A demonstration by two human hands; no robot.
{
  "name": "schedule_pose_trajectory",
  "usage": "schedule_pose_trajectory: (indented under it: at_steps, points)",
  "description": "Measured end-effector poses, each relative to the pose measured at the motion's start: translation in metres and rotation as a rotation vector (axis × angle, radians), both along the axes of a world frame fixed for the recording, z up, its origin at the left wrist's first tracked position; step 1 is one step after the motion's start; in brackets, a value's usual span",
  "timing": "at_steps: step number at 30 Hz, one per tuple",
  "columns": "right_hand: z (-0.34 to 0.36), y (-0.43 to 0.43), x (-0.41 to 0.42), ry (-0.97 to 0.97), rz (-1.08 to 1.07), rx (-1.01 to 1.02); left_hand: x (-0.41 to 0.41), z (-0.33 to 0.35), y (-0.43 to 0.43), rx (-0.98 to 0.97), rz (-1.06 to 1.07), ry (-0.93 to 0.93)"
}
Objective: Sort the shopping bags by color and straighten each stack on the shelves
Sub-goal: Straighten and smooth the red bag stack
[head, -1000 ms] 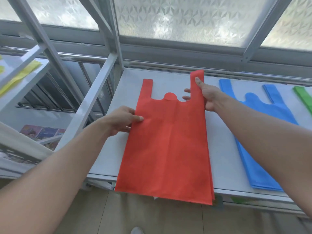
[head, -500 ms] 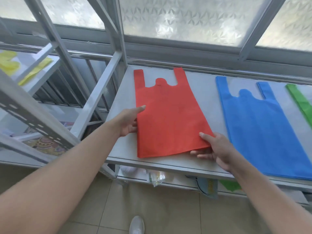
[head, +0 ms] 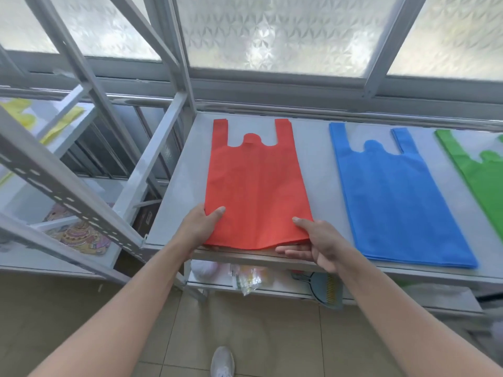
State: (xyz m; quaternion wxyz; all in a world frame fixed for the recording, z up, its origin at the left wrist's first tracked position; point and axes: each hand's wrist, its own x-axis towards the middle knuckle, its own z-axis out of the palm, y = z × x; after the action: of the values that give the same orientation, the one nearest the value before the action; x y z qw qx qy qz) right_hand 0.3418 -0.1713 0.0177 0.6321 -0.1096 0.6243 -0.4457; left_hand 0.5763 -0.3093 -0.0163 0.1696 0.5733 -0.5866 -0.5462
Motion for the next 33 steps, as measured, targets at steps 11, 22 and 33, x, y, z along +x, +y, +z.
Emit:
schedule_pose_trajectory:
  at_steps: [11,22,33]
  points:
    - [-0.006,-0.001,0.009,-0.109,-0.014,-0.049,0.012,-0.003,-0.011,0.177,0.156,0.142]
    - [-0.009,-0.008,0.001,-0.119,-0.06,-0.025,0.019,-0.006,-0.005,0.126,0.019,0.15]
    - [-0.016,0.001,-0.006,0.13,0.093,0.003,0.017,-0.006,0.012,0.012,-0.028,-0.008]
